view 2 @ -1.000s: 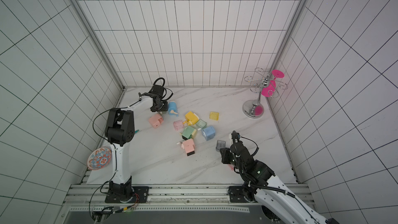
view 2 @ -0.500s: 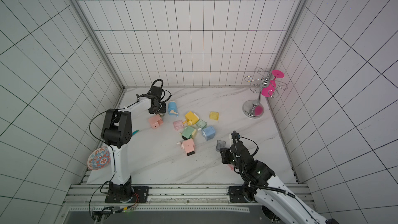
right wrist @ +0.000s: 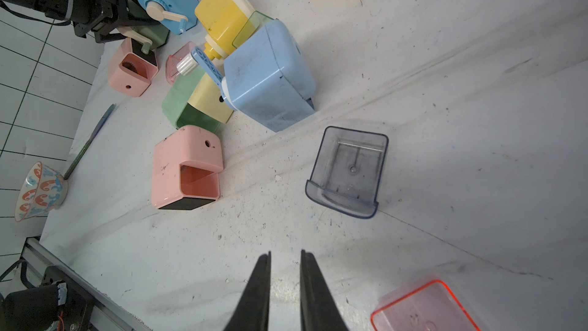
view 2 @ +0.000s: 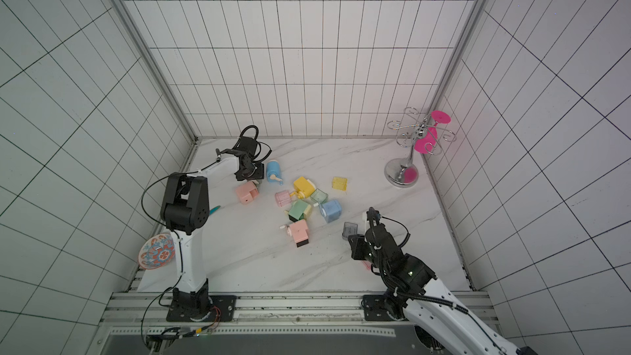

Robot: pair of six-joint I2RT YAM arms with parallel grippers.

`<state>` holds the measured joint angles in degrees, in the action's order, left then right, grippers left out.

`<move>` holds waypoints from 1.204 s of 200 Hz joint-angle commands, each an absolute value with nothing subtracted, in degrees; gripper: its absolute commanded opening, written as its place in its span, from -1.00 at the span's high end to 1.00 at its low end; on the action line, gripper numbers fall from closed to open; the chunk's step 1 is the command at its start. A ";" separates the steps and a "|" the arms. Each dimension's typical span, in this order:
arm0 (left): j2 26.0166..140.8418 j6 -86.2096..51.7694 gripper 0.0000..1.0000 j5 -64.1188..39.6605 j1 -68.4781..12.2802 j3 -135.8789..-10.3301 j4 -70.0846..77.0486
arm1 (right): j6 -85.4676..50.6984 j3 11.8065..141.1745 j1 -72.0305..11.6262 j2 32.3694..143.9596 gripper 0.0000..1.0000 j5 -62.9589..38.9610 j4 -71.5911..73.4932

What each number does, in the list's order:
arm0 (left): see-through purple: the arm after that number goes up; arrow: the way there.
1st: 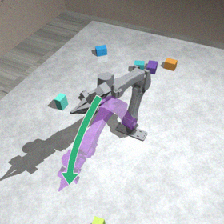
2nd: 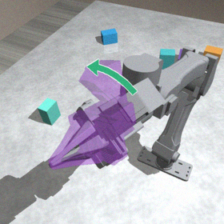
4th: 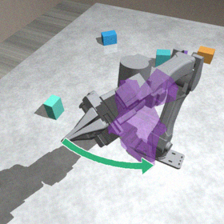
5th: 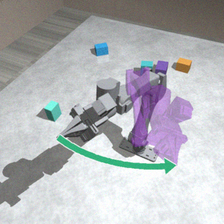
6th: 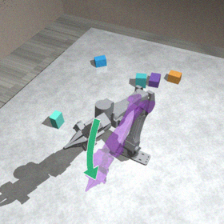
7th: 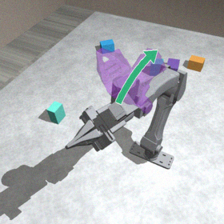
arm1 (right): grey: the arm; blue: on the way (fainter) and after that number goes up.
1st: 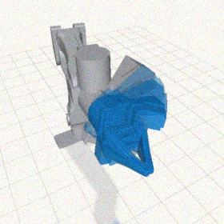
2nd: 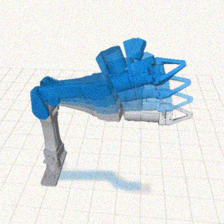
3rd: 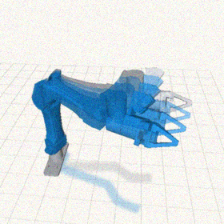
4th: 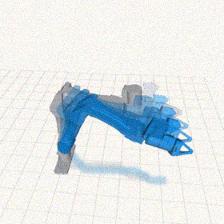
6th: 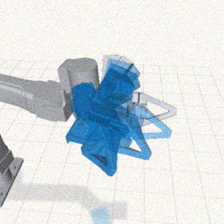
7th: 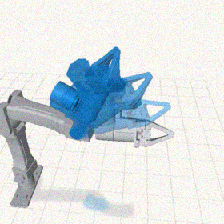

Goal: Put the tray back into the pencil sharpener
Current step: Place the pencil sharpener at the center of the board, then move the container to the center of the board.

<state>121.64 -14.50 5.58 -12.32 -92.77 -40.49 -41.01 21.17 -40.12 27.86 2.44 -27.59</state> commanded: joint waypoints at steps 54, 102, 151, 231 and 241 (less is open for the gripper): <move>119.82 -15.01 -0.68 5.45 -12.13 -93.82 -39.21 | -40.22 22.50 -39.71 27.91 0.59 1.92 -27.51; 115.24 -14.92 -0.93 5.65 -12.13 -92.03 -37.82 | -39.95 22.38 -39.68 27.60 0.57 1.62 -27.77; 107.00 -13.56 -0.95 8.03 -12.13 -88.00 -36.05 | -39.65 22.50 -39.68 26.96 0.55 1.36 -28.63; 80.14 -16.35 -0.92 0.80 -11.93 -59.48 -14.91 | -31.85 28.85 -40.20 35.50 0.47 -1.12 -30.76; 77.31 -16.92 -0.92 -1.55 -11.93 -55.84 -12.08 | -30.71 30.39 -40.80 38.26 0.46 -1.40 -30.77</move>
<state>82.43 -15.42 4.34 -12.21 -62.83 -21.87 -34.63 25.21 -40.14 33.82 0.01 -29.82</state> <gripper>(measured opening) 0.961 0.264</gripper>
